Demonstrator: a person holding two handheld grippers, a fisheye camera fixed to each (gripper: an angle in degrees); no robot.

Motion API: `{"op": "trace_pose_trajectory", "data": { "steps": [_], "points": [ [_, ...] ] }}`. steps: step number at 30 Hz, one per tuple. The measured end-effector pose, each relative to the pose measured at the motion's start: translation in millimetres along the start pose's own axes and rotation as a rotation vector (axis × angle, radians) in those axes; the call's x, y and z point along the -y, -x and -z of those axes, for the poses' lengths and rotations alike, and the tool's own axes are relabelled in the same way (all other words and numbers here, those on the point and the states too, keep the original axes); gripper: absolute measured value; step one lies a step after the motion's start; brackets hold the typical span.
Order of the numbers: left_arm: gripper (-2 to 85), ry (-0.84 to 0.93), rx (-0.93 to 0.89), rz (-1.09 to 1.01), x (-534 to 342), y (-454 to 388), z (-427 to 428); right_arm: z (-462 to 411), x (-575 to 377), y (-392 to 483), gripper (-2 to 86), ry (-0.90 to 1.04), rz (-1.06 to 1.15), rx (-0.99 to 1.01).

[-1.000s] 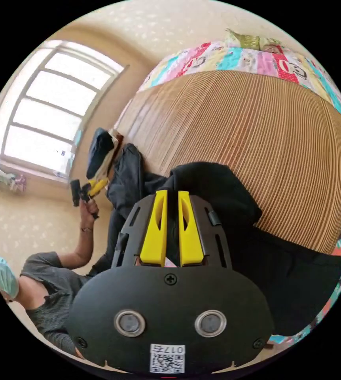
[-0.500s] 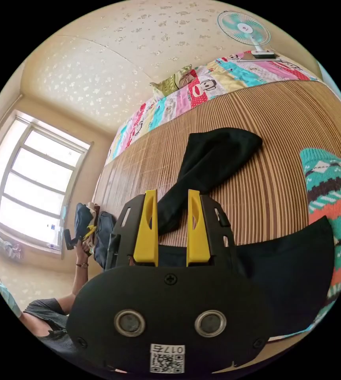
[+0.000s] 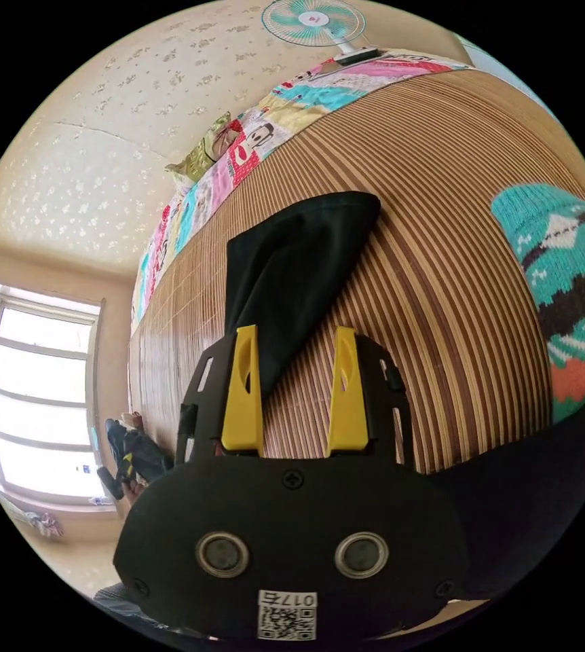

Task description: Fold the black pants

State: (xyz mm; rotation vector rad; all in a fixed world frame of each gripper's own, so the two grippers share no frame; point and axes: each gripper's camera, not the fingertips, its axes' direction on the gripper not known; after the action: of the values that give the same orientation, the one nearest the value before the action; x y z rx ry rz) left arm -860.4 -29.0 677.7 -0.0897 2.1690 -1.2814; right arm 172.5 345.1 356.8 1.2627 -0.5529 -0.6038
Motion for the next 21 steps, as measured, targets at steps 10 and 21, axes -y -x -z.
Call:
{"op": "trace_pose_trajectory", "data": {
  "steps": [10, 21],
  "points": [
    [5.0, -0.397, -0.009, 0.250, -17, 73, 120, 114, -47, 49, 2.3, -0.370, 0.203, 0.270],
    [5.7, -0.378, 0.078, 0.463, 51, 123, 52, 209, -28, 170, 4.0, -0.589, 0.250, -0.065]
  ]
}}
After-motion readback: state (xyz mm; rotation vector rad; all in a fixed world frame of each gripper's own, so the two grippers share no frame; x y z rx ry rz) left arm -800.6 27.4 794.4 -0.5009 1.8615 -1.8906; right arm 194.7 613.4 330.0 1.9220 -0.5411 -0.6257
